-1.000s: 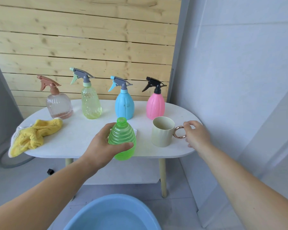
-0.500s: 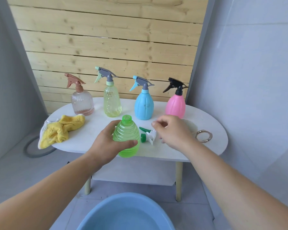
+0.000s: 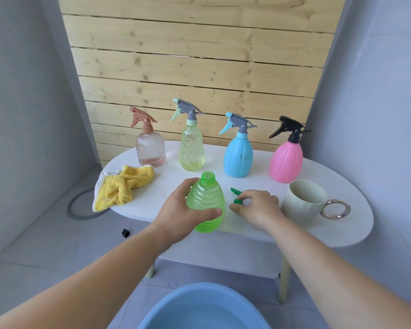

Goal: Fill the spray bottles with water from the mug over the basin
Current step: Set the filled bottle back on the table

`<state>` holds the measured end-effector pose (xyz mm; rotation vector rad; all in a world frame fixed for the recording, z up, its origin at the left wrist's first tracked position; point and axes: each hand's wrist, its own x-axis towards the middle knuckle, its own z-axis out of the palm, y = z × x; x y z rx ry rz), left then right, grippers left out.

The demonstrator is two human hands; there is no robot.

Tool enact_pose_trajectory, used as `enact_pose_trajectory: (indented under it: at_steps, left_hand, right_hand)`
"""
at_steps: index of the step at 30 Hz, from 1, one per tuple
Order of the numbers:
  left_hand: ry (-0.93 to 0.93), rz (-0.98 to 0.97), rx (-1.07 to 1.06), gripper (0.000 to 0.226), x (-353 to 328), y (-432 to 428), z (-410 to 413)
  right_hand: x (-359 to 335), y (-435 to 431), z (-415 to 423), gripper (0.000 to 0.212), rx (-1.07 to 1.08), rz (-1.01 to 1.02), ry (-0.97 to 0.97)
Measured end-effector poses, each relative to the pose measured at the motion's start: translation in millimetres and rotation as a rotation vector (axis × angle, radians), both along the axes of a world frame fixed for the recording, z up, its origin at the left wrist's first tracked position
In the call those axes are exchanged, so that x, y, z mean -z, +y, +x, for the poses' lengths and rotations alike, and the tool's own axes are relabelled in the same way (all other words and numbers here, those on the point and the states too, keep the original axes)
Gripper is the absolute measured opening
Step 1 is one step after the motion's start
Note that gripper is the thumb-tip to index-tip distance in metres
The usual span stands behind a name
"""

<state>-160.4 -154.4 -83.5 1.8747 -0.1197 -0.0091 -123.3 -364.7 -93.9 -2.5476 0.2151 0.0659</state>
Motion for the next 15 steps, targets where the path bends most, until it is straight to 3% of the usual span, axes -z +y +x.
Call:
enact_pose_trajectory:
  at_steps: [3, 8, 15]
  left_hand:
    - [-0.004, 0.012, -0.003, 0.073, 0.6, 1.0, 0.5]
    - [0.011, -0.013, -0.028, 0.077, 2.2, 5.5, 4.5]
    - [0.028, -0.054, -0.080, 0.084, 1.6, 2.2, 12.4]
  right_hand:
    - [-4.6, 3.0, -0.1, 0.029, 0.009, 0.068, -0.053]
    - [-27.5, 7.8, 6.0, 0.032, 0.085, 0.370, -0.325]
    - [-94.6, -12.4, 3.7, 0.035, 0.057, 0.349, -0.627]
